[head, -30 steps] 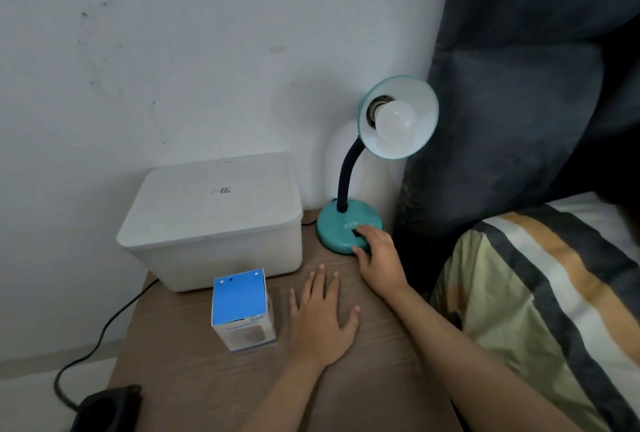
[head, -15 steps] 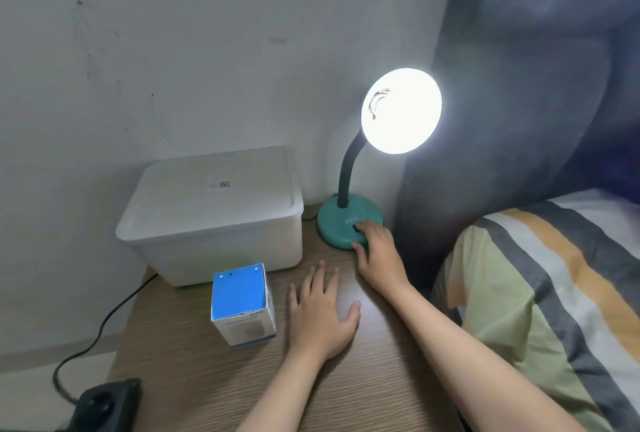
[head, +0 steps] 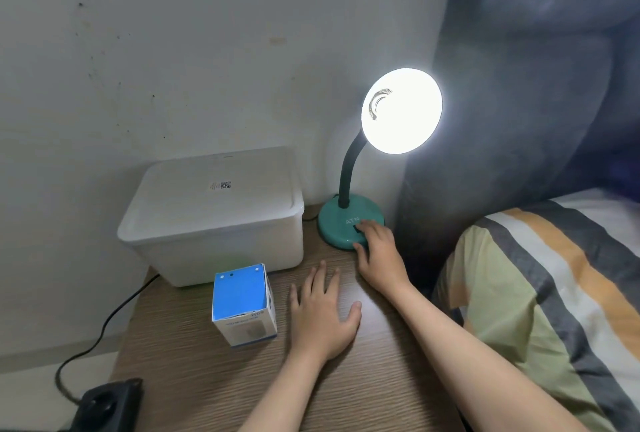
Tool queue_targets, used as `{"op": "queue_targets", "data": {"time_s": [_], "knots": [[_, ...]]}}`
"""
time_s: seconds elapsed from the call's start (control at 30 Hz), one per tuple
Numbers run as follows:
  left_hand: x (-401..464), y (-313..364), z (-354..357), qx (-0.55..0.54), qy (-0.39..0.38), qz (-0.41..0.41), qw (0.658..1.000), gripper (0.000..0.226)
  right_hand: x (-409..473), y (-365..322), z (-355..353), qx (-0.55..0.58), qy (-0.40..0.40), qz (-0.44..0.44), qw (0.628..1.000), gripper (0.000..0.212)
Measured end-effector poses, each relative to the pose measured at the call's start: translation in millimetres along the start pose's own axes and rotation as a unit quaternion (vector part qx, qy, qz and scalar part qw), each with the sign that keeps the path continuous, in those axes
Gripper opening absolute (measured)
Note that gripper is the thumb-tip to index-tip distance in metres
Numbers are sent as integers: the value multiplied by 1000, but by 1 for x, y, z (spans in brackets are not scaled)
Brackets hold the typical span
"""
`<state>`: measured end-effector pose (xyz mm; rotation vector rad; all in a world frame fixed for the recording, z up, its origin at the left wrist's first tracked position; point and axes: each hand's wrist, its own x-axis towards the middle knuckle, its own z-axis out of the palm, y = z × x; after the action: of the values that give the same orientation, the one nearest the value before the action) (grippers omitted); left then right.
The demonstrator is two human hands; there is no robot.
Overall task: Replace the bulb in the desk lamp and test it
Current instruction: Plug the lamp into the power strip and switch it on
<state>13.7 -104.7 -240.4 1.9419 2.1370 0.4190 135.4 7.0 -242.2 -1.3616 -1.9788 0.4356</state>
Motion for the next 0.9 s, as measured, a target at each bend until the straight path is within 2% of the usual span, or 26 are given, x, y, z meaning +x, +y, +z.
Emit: {"op": "queue_targets", "data": {"time_s": [0.9], "knots": [[-1, -1, 1, -14, -1, 7, 1000, 69, 0, -4, 1, -43, -6, -1, 999, 41]]}}
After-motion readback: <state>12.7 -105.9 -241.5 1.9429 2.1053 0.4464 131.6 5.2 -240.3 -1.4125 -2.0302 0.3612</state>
